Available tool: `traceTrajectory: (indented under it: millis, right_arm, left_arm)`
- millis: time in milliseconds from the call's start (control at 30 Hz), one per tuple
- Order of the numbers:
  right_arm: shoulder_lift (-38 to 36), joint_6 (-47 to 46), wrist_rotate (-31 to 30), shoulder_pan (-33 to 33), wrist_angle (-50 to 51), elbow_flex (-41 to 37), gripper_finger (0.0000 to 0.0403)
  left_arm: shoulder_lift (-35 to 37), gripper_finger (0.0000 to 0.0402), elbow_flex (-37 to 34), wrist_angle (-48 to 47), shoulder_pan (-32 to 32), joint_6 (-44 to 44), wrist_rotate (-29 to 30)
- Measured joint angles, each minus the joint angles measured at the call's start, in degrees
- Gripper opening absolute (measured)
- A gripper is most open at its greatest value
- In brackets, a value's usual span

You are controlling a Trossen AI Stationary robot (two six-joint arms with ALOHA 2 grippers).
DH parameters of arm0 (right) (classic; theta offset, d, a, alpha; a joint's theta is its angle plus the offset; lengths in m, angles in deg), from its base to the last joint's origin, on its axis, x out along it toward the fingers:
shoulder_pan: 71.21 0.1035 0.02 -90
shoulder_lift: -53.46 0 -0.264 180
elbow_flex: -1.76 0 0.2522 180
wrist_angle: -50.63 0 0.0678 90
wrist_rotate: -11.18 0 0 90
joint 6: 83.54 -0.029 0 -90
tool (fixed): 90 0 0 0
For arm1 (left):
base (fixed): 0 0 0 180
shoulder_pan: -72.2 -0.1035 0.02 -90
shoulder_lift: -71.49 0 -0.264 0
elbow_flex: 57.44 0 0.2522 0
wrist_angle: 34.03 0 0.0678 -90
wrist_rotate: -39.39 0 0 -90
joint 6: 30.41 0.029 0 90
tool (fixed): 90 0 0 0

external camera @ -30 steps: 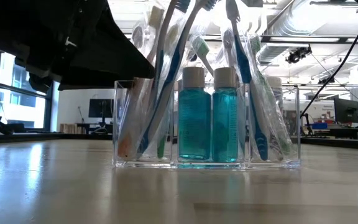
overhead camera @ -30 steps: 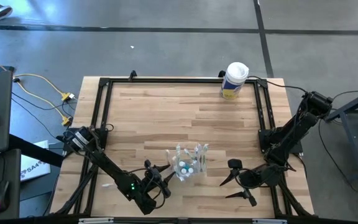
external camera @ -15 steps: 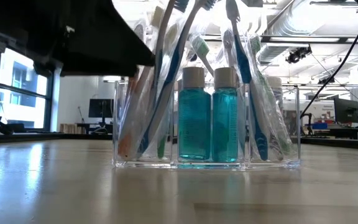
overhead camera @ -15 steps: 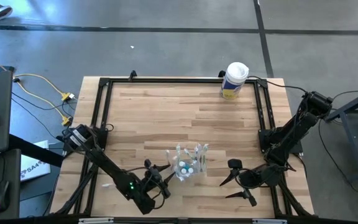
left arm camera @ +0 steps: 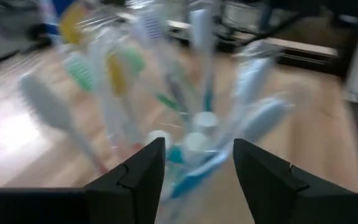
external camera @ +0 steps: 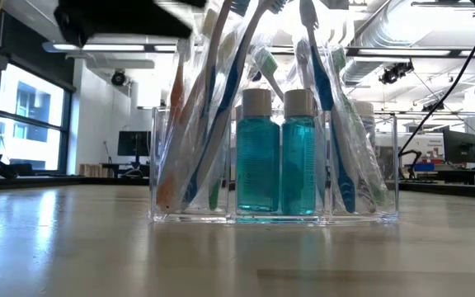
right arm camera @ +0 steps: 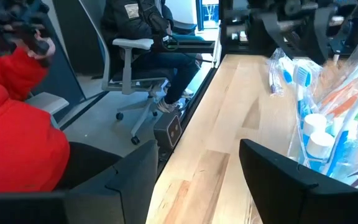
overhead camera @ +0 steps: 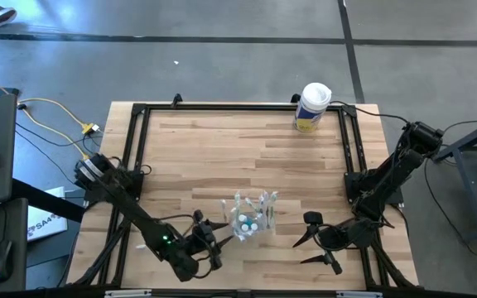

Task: Pick & Place toothbrushing station
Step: Put the purple toothbrush into the transparent organizer

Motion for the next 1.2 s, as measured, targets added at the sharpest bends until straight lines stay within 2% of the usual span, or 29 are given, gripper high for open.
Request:
traceTrajectory:
  millis: [167,300,367,433,600,800,967,1100,1200]
  right_arm:
    - [0.01,-0.06,0.01,-0.02,0.26,0.0,0.022]
    - [0.01,-0.2,0.02,0.0,0.41,0.0,0.022]
    - [0.02,-0.21,0.02,-0.01,0.44,0.0,0.022]
    - [0.0,-0.21,0.0,-0.02,0.51,0.0,0.022]
    - [0.0,-0.21,-0.01,-0.03,0.54,0.0,0.022]
    - [0.02,-0.21,-0.41,-0.06,0.27,0.0,0.022]
    - [0.01,-0.43,-0.42,-0.06,0.22,0.0,0.022]
    - [0.02,-0.45,-0.42,-0.06,0.22,0.0,0.022]
    - [0.02,-0.45,-0.42,-0.08,0.25,0.0,0.022]
  left_arm:
    - [5.78,0.0188,0.11,-2.56,1.46,2.95,-7.96]
    - [9.81,0.0188,0.13,-8.18,3.1,3.06,-11.35]
    - [11.9,0.0188,0.07,-12.49,4.16,2.29,-15.1]
    - [13.54,0.0188,0.23,-14.02,4.49,0.9,-21.91]
    - [16.78,0.0188,3.93,-26.34,5.16,-10.07,-36.03]
    - [17.16,0.0188,8.99,-48.1,5.09,-31.1,-46.42]
    - [17.06,0.0188,8.23,-56.34,5.11,-44.47,-53.65]
    - [15.9,0.0188,6.44,-57.66,5.11,-46.86,-57.98]
    - [14.74,0.0188,5.18,-58.49,5.11,-45.92,-58.71]
